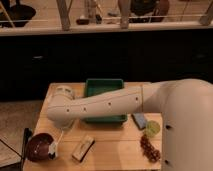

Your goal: Wipe purple bowl with brush

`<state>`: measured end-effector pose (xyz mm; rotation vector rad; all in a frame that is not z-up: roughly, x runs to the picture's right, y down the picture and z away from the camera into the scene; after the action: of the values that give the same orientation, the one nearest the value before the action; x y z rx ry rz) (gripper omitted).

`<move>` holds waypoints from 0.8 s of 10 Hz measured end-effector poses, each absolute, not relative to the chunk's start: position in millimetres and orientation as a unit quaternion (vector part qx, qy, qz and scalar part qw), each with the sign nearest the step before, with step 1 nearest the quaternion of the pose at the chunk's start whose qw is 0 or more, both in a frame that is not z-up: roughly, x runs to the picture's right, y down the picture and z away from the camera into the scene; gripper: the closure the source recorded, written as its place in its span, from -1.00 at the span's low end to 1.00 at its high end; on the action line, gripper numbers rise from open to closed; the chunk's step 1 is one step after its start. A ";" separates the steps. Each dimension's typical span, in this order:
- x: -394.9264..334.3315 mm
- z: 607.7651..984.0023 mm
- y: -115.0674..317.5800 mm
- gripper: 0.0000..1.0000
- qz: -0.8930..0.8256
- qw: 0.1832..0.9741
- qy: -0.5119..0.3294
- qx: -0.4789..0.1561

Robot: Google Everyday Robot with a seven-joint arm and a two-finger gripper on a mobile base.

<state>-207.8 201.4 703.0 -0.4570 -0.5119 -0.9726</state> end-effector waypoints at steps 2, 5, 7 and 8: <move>-210.5 701.7 198.0 1.00 -0.465 0.827 -0.234 -0.210; -212.1 677.9 172.2 1.00 -0.477 0.826 -0.222 -0.203; -225.2 648.6 144.7 1.00 -0.499 0.815 -0.218 -0.199; -231.2 642.4 138.5 1.00 -0.506 0.810 -0.219 -0.199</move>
<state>-231.2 138.5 642.4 -0.4253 -0.4672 -1.0823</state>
